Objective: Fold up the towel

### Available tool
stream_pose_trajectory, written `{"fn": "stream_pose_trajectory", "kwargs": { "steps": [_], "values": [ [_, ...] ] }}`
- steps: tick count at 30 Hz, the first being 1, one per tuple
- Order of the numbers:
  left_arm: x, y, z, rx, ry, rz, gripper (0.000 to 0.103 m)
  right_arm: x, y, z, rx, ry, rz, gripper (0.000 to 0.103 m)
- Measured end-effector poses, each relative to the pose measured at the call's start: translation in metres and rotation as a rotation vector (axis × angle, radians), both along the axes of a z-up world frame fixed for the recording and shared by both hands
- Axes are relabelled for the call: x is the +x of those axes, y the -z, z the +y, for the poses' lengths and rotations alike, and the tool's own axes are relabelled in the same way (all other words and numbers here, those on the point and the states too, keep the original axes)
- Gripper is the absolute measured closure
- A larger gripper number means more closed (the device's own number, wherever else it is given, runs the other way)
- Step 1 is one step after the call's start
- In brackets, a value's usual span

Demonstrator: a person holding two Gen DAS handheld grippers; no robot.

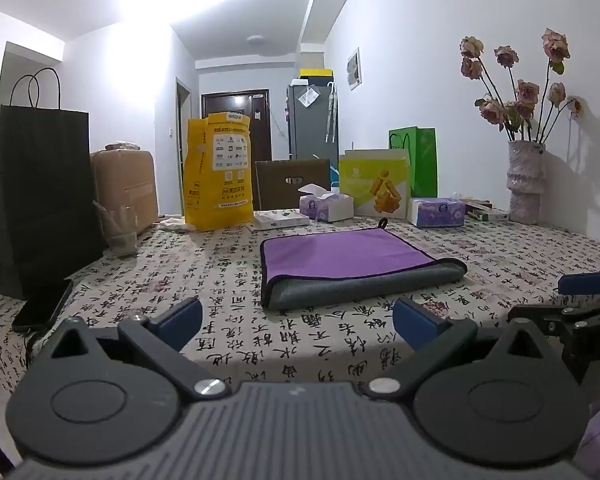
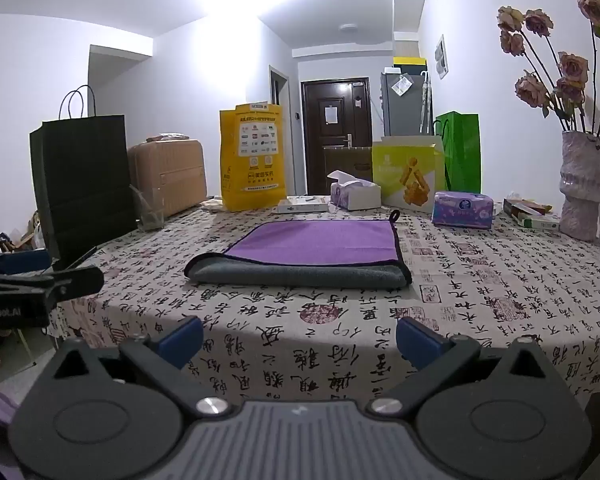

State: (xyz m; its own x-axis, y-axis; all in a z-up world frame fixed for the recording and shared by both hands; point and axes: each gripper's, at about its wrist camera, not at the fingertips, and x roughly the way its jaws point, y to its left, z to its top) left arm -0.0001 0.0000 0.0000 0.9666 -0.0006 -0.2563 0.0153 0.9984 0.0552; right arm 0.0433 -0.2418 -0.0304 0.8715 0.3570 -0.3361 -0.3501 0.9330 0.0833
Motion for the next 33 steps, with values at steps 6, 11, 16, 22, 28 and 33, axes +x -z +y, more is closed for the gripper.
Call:
{"fn": "stream_pose_trajectory", "kwargs": {
  "steps": [6, 11, 16, 22, 28, 33],
  "values": [
    [-0.0003, 0.0, -0.0004, 0.004, 0.004, -0.003, 0.0, 0.0004, 0.0003, -0.0001, 0.004, -0.003, 0.001, 0.0],
    [-0.0003, 0.0, -0.0002, 0.003, 0.004, -0.003, 0.0, 0.0, -0.0001, 0.0011, 0.002, -0.003, 0.006, 0.0],
    [0.0, 0.0001, -0.0001, 0.002, 0.004, -0.001, 0.0, -0.0047, -0.0019, 0.0008, 0.001, -0.004, 0.003, 0.0],
    [-0.0001, 0.0024, -0.0016, 0.003, 0.006, 0.0, 0.0, 0.0007, 0.0014, 0.0008, 0.002, -0.004, 0.007, 0.0],
    [0.0, 0.0025, -0.0017, 0.003, 0.005, 0.001, 0.0, 0.0007, 0.0022, 0.0013, 0.003, -0.003, 0.01, 0.0],
    [-0.0008, 0.0055, -0.0045, 0.003, 0.005, 0.002, 0.0, 0.0006, 0.0022, 0.0007, 0.008, 0.004, 0.015, 0.0]
  ]
}}
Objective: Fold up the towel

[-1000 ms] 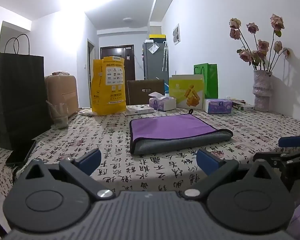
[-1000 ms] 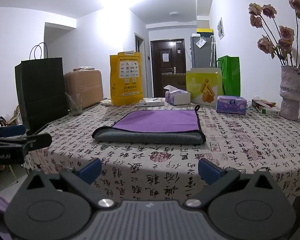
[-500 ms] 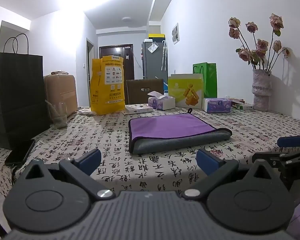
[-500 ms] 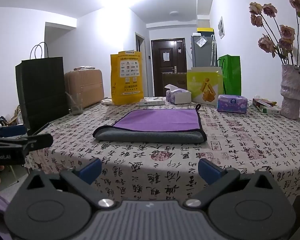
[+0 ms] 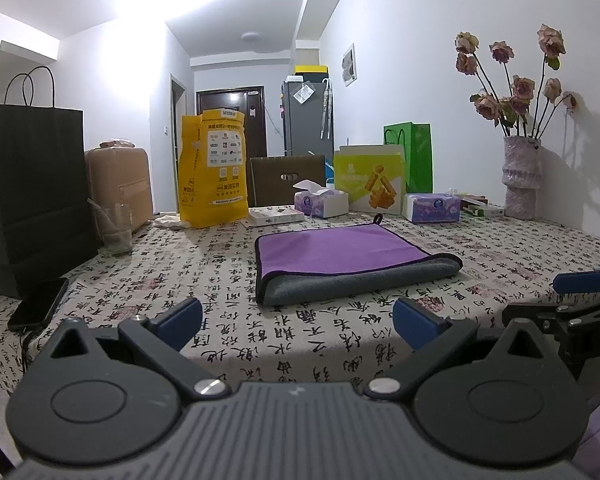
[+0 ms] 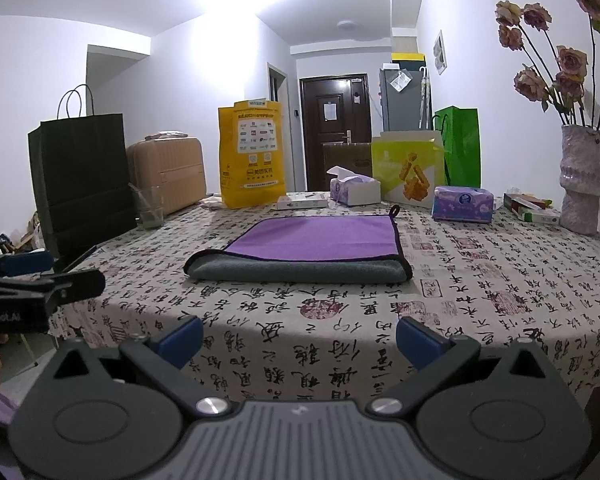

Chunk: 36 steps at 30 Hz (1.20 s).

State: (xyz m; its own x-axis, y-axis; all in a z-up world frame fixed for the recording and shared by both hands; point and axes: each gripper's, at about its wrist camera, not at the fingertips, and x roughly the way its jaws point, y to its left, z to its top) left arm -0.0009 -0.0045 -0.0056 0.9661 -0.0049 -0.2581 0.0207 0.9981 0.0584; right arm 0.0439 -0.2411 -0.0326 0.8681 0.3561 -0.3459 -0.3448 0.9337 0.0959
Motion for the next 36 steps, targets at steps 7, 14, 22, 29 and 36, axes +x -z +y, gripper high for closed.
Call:
{"fn": "stream_pose_trajectory", "kwargs": {
  "steps": [7, 14, 22, 29, 36],
  "values": [
    [0.0003, -0.0004, 0.0002, 0.001, 0.0, 0.002, 0.0, 0.0021, -0.0002, -0.0004, 0.0, -0.004, 0.006, 0.0],
    [0.0003, 0.0, -0.0001, 0.001, 0.001, 0.002, 0.0, 0.001, 0.0001, -0.0001, 0.001, -0.009, 0.002, 0.0],
    [0.0005, -0.0006, 0.0002, 0.001, 0.001, 0.004, 0.0, 0.0017, 0.0001, -0.0004, 0.003, -0.007, 0.005, 0.0],
    [0.0006, -0.0006, 0.0002, 0.001, 0.001, 0.004, 0.0, 0.0016, 0.0007, 0.0, 0.002, -0.006, 0.006, 0.0],
    [0.0006, -0.0004, 0.0, 0.002, 0.0, 0.005, 0.0, 0.0019, 0.002, 0.0003, 0.003, -0.005, 0.01, 0.0]
  ]
}}
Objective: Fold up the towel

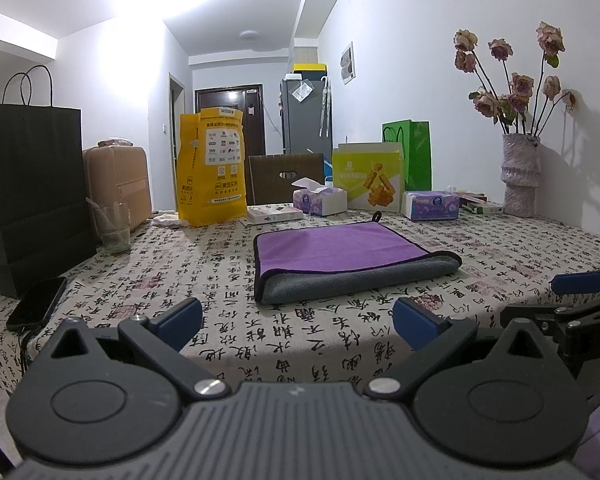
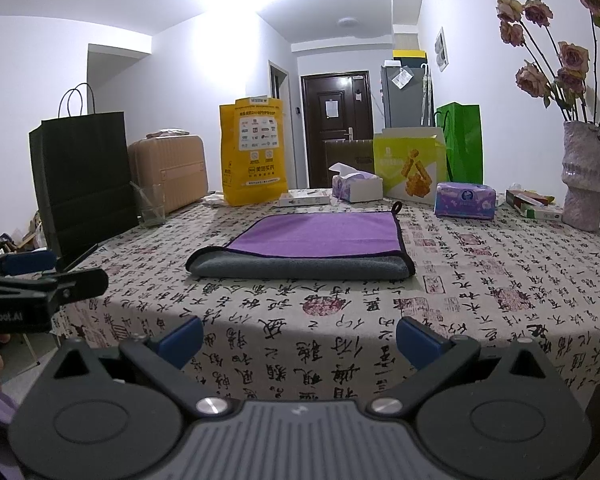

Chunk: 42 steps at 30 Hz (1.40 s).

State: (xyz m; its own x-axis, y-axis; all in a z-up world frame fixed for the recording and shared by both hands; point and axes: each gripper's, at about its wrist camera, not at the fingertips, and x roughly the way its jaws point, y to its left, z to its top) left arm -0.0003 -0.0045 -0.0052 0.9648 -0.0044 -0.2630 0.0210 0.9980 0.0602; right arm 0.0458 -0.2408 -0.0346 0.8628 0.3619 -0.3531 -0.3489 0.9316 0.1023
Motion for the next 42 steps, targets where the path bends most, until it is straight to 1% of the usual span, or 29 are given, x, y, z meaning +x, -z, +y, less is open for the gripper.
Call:
{"fn": "stream_pose_trajectory", "kwargs": {
  "steps": [29, 36, 42],
  "values": [
    [-0.001, 0.006, -0.005, 0.002, 0.001, 0.006, 0.0, 0.001, 0.0, 0.001, -0.004, -0.007, 0.003, 0.0],
    [0.006, 0.019, -0.008, 0.004, 0.002, 0.015, 0.0, 0.004, 0.002, 0.0, -0.005, 0.002, 0.006, 0.0],
    [0.007, 0.014, -0.005, 0.006, -0.001, 0.022, 0.0, 0.006, 0.002, -0.002, -0.005, 0.016, 0.006, 0.0]
  ]
}}
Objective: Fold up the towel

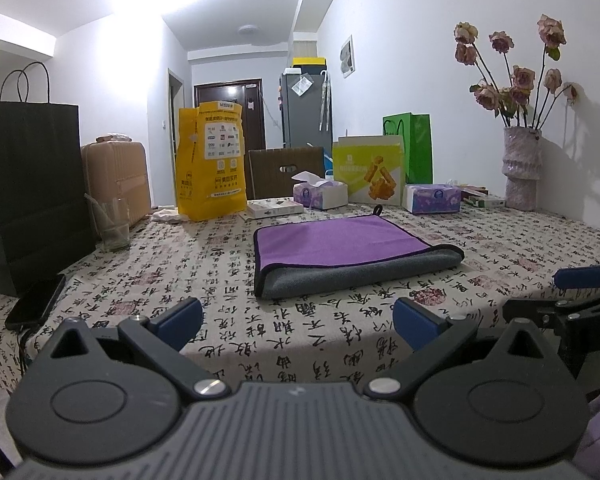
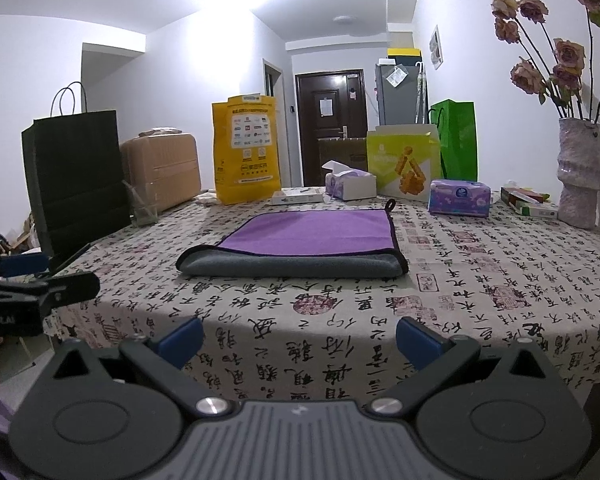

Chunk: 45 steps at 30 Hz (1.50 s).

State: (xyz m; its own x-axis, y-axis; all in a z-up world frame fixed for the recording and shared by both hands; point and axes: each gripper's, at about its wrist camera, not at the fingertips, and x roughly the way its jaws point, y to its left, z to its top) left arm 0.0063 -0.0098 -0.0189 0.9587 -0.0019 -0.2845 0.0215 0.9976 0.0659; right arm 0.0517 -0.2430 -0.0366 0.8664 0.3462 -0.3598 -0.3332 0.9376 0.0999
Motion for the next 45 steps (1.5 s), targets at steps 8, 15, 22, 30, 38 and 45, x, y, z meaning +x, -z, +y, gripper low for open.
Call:
{"fn": "stream_pose_trajectory", "kwargs": {
  "steps": [8, 15, 22, 30, 38, 45],
  "values": [
    [0.002, -0.002, 0.002, 0.0, -0.004, 0.012, 0.0, 0.001, 0.001, 0.002, -0.004, -0.001, 0.005, 0.0],
    [0.003, -0.004, 0.002, 0.001, -0.005, 0.019, 0.0, 0.004, 0.002, 0.004, -0.006, -0.003, 0.01, 0.0],
    [0.004, -0.003, 0.002, 0.003, -0.007, 0.02, 0.0, 0.005, 0.003, 0.003, -0.002, 0.002, 0.016, 0.0],
    [0.007, -0.002, 0.002, 0.002, -0.014, 0.026, 0.0, 0.009, 0.007, 0.002, 0.002, 0.009, 0.024, 0.0],
    [0.01, -0.001, 0.003, 0.004, -0.02, 0.027, 0.0, 0.012, 0.009, 0.003, 0.0, 0.009, 0.024, 0.0],
    [0.017, 0.001, 0.008, 0.0, -0.035, 0.02, 0.0, 0.017, 0.011, 0.004, -0.009, 0.02, 0.02, 0.0]
  ]
}}
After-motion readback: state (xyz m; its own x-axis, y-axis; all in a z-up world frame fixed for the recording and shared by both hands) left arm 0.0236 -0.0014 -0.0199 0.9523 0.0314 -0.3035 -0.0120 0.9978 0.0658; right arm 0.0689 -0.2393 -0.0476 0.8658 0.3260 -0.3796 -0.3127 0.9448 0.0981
